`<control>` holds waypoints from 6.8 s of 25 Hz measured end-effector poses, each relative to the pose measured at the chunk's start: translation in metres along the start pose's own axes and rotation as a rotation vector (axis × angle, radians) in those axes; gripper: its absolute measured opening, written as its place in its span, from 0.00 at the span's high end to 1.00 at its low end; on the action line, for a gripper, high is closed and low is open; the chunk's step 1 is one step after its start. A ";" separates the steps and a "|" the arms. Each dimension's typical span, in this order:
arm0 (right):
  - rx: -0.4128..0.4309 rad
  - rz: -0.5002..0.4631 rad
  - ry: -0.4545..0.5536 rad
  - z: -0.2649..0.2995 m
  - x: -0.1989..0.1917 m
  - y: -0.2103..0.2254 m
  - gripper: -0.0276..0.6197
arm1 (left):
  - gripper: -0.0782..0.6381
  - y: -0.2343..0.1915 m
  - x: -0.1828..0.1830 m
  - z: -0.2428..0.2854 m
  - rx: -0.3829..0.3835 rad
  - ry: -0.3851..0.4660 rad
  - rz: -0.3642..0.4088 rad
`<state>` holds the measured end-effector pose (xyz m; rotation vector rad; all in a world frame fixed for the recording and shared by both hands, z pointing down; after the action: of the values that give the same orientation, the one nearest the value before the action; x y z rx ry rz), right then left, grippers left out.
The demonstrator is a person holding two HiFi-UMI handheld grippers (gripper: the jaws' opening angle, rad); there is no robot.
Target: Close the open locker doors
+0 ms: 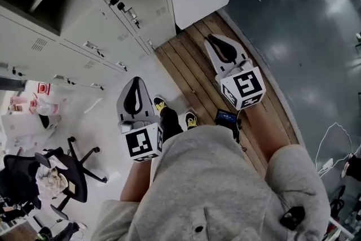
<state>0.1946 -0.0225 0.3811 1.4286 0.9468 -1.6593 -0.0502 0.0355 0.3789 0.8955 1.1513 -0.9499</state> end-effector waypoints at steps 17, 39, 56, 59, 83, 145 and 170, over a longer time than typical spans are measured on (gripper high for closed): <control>0.068 0.080 0.067 -0.010 0.014 -0.029 0.88 | 0.88 -0.009 0.008 -0.034 0.085 0.024 0.000; 0.293 0.065 0.117 0.071 0.044 -0.070 0.88 | 0.88 -0.053 0.007 -0.049 0.209 -0.001 -0.013; 0.402 0.030 0.151 0.184 0.081 -0.113 0.80 | 0.88 -0.119 -0.002 -0.055 0.313 -0.025 -0.051; 0.401 0.031 0.150 0.197 0.082 -0.116 0.79 | 0.88 -0.130 -0.009 -0.054 0.325 -0.045 -0.052; 0.532 -0.052 0.139 0.228 0.092 -0.192 0.83 | 0.88 -0.169 -0.021 -0.046 0.361 -0.094 -0.085; 0.529 0.763 0.000 0.419 0.113 -0.292 0.87 | 0.88 -0.355 -0.022 0.016 0.432 -0.036 -0.098; 0.429 0.797 0.023 0.477 0.118 -0.304 0.87 | 0.88 -0.388 -0.028 0.009 0.468 -0.008 -0.117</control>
<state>-0.3021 -0.3156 0.3355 1.7865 -0.0307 -1.2529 -0.4144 -0.1014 0.3750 1.2037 0.9973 -1.3492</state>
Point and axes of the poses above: the fingertips, and each gripper's own axes: z forward along the fingers, y to its right, x out of its top, the point moved 6 cm from there along -z, backward along the fingers
